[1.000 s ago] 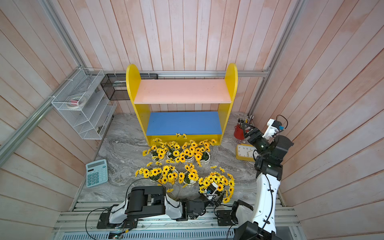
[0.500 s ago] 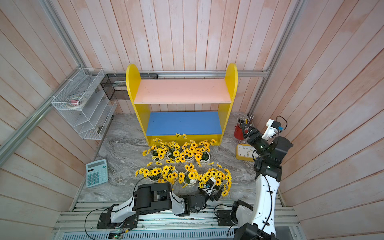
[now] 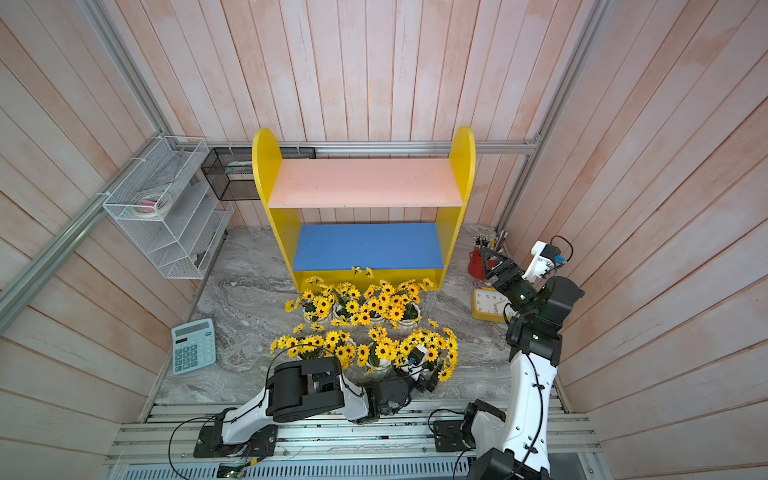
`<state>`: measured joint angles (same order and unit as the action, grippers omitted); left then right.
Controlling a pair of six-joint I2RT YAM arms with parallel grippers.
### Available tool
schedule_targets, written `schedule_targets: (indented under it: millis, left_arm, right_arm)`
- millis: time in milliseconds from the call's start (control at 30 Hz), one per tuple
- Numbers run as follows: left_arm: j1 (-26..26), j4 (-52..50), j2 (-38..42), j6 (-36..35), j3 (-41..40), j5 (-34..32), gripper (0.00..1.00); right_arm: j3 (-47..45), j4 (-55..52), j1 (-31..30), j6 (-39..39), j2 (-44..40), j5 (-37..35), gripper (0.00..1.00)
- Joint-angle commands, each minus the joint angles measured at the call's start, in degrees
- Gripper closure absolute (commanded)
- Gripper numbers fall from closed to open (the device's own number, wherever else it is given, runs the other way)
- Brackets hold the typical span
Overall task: Take the sunflower pots off the shelves
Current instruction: Place the sunflower pot at the center of the board.
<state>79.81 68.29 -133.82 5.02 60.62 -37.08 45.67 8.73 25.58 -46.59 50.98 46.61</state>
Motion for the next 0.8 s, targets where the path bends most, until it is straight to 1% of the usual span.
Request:
schedule_targets:
  millis: [0, 200, 233, 333, 467, 600, 767]
  left_arm:
    - [2.1, -1.5, 2.6, -3.8, -0.8, -0.1, 0.0]
    - [3.1, -3.0, 6.6, -3.7, -3.8, -2.7, 0.0]
    - [3.3, -3.3, 7.3, -3.5, -4.3, -2.7, 0.0]
    - [4.4, -5.2, 8.1, -3.5, -4.2, -3.8, 0.0]
    - [6.3, -7.0, 10.0, -4.4, -4.8, -8.7, 0.0]
    - [8.2, -10.4, 13.0, -5.8, -5.7, -12.4, 0.0]
    - [9.5, -16.7, 18.9, -4.4, -7.8, -17.0, 0.0]
  right_arm:
    - [-0.4, 1.6, -0.3, 0.0, -1.0, 0.8, 0.1]
    - [-1.3, 2.1, -0.4, -0.5, -1.4, 0.7, 0.06]
    - [-1.3, 2.1, -0.4, -0.5, -1.4, 0.7, 0.02]
    - [-1.5, 2.4, -0.4, -0.8, -1.5, 0.9, 0.02]
    - [-1.1, 1.7, -0.4, -0.7, -1.5, 1.0, 0.02]
    - [-0.6, 0.7, -0.4, -0.4, -1.2, 0.5, 0.02]
    - [-0.3, -0.4, -0.4, -0.3, -0.8, 0.0, 0.02]
